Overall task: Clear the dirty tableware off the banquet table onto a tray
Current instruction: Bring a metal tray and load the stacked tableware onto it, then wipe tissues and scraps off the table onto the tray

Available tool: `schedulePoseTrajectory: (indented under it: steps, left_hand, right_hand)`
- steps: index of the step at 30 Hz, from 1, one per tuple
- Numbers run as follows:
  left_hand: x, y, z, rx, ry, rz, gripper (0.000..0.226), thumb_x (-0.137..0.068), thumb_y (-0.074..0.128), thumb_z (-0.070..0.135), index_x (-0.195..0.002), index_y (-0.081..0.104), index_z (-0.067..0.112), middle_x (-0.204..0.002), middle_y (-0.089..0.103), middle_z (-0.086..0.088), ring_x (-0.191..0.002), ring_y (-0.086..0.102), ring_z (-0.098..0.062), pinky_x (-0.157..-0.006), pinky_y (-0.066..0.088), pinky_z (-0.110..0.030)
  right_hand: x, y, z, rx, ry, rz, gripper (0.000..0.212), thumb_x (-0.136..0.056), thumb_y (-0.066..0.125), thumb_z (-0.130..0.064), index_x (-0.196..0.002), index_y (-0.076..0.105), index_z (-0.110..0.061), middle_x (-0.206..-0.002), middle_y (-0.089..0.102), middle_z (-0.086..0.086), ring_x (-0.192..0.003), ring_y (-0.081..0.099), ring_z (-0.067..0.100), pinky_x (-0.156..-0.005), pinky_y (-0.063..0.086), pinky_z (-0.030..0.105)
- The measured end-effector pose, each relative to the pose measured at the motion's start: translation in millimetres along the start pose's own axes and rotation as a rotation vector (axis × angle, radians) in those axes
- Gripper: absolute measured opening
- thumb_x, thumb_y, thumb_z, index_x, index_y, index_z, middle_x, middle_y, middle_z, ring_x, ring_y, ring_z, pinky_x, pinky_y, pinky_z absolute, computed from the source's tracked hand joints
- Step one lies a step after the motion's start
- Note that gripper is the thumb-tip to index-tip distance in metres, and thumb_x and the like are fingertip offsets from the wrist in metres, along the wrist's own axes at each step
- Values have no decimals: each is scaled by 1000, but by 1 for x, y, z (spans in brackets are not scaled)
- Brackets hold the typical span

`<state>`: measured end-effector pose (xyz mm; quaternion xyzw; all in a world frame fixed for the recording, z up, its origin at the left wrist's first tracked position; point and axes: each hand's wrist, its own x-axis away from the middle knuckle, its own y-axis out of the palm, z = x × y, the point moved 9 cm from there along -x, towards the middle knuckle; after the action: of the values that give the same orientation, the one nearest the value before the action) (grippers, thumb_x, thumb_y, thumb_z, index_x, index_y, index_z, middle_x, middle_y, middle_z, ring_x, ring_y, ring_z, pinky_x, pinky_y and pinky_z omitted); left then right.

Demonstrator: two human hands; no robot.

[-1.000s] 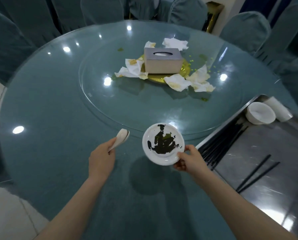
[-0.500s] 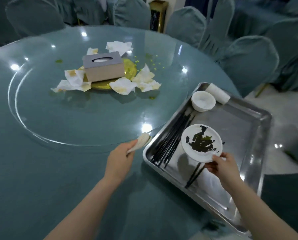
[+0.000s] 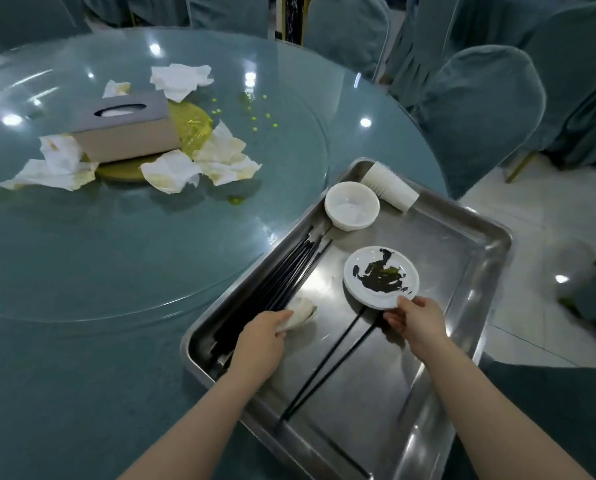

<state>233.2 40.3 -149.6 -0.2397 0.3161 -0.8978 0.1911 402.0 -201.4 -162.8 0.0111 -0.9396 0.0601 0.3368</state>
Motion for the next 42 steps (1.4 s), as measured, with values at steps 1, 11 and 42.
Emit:
schedulePoseTrajectory:
  steps: [1, 11, 42]
  left_hand:
    - [-3, 7, 3, -12, -11, -12, 43, -92, 51, 7, -131, 55, 24, -129, 56, 3, -115, 54, -15, -88, 32, -14]
    - [-10, 31, 24, -76, 65, -94, 57, -84, 64, 17, -139, 47, 16, -142, 45, 2, -126, 44, -13, -98, 24, -12]
    - [-8, -294, -161, 120, -54, 437, 50, -89, 60, 13, -137, 44, 18, -132, 57, 5, -118, 54, -16, -90, 36, -24]
  right_hand:
    - [-3, 2, 0, -46, 20, -7, 31, -97, 52, -8, -125, 46, 4, -79, 64, 17, -61, 60, 21, -47, 55, 20]
    - [14, 6, -3, -284, 38, 3, 14, -93, 54, -3, -107, 56, 1, -96, 65, 17, -84, 65, 25, -93, 51, 35]
    - [119, 343, -61, 628, -563, -331, 23, -91, 57, -18, -113, 63, -20, -106, 64, -5, -91, 58, 9, -80, 44, 26]
